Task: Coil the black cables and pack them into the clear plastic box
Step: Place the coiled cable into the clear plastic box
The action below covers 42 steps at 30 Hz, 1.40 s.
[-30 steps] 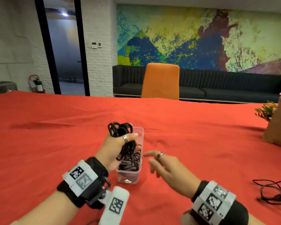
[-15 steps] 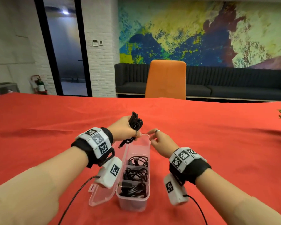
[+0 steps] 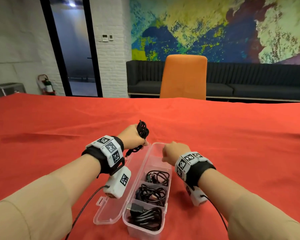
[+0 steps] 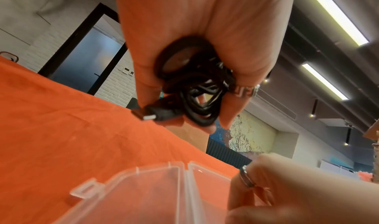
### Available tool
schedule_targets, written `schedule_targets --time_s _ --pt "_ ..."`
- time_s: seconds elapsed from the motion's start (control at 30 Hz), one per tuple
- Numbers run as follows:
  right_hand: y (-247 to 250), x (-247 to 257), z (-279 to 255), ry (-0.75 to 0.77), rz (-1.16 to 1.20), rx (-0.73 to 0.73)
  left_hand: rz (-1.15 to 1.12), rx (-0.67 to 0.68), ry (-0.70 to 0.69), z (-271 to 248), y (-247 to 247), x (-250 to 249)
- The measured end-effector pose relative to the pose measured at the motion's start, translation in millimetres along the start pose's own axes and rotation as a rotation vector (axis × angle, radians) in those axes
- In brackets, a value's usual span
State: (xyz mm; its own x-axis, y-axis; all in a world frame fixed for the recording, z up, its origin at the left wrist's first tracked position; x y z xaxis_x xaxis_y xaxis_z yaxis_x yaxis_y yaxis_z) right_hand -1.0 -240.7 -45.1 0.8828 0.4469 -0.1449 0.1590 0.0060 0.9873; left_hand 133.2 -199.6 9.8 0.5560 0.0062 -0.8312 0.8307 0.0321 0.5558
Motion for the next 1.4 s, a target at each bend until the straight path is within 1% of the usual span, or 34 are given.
schedule_targets --time_s 0.07,0.17,0.27,0.33,0.4,0.53,0.57,0.63,0.7,0.73,0.77,0.8,0.83,0.87,0.9,0.93,0.97,1.07,1.13,1.2,1.27,1.4 --pt "7.1 -7.8 -14.0 -0.033 -0.036 -0.023 0.010 0.009 -0.004 -6.4 4.4 -4.9" --pt "14.1 -22.0 -44.4 -0.104 -0.023 -0.036 0.009 0.026 0.003 -18.9 8.3 -13.4" --pt "14.2 -28.4 -80.1 -0.174 0.008 0.015 0.041 0.078 0.014 -38.2 3.4 -25.0" --pt "13.3 -26.5 -104.2 -0.200 0.056 0.051 0.078 0.129 -0.005 -53.4 -6.2 -35.1" --pt "9.4 -21.2 -127.1 -0.199 0.092 0.078 0.111 0.189 -0.034 -68.2 -20.1 -43.8" --pt "-7.7 -0.6 -170.9 -0.124 0.071 0.137 0.153 0.310 -0.068 -94.8 -51.3 -52.1" --pt "-11.7 3.0 -179.9 -0.110 0.083 0.143 0.136 0.328 -0.056 -99.7 -57.6 -52.7" --pt "-14.6 1.6 -192.9 -0.105 0.160 0.114 0.015 0.358 -0.003 -107.2 -68.9 -51.9" --pt "-6.6 -11.2 -197.6 -0.098 0.315 0.002 -0.150 0.377 0.077 -113.0 -77.1 -50.3" --pt "0.3 -18.3 -198.8 -0.088 0.456 -0.068 -0.211 0.374 0.115 -114.2 -80.2 -48.5" --pt "7.3 -24.8 -200.4 -0.087 0.647 -0.123 -0.247 0.365 0.145 -115.4 -83.2 -46.5" --pt "13.0 -29.5 -201.8 -0.095 0.874 -0.146 -0.264 0.351 0.166 -115.9 -86.8 -44.6" --pt "16.0 -31.0 -202.5 -0.107 1.106 -0.119 -0.266 0.329 0.181 -116.4 -90.6 -43.1" --pt "18.1 -28.2 -203.2 -0.109 1.295 -0.059 -0.254 0.302 0.182 -116.2 -95.1 -41.7" --pt "20.3 -23.0 -203.6 -0.100 1.393 0.000 -0.232 0.280 0.172 -116.5 -99.5 -41.5" --pt "23.0 -17.5 -202.8 -0.076 1.394 0.037 -0.211 0.251 0.145 -116.8 -103.3 -42.6" --pt "26.8 -12.8 -200.8 -0.046 1.334 0.045 -0.204 0.225 0.108 -116.2 -106.8 -44.2" --pt "37.0 -6.7 -188.1 0.018 1.072 -0.034 -0.240 0.158 -0.019 -115.9 -113.6 -52.1" --pt "38.7 -3.6 -180.6 0.053 0.997 -0.075 -0.264 0.116 -0.047 -117.8 -115.7 -53.8" --pt "36.7 0.6 -176.1 0.082 0.962 -0.094 -0.281 0.101 -0.039 -120.1 -119.2 -50.6" --pt "28.6 3.8 -171.9 0.087 0.928 -0.074 -0.267 0.129 -0.022 -122.8 -124.0 -44.6" --pt "5.8 4.8 -164.5 0.047 0.905 0.000 -0.288 0.248 -0.001 -132.0 -131.3 -37.6"
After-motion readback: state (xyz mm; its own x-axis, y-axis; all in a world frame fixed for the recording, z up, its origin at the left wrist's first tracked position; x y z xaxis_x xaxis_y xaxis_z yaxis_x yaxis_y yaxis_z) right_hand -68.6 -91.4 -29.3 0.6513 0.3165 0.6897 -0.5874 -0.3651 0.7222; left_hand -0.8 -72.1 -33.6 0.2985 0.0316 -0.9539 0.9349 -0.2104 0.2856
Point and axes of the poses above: each hand's wrist, its own z-axis towards the middle knuckle, its own y-axis out of the back of the hand, x = y × z, the point moved 6 cm from there along z, towards the middle knuckle, and after that the axes turned 6 degrees about -z, right-handed, at the moved point
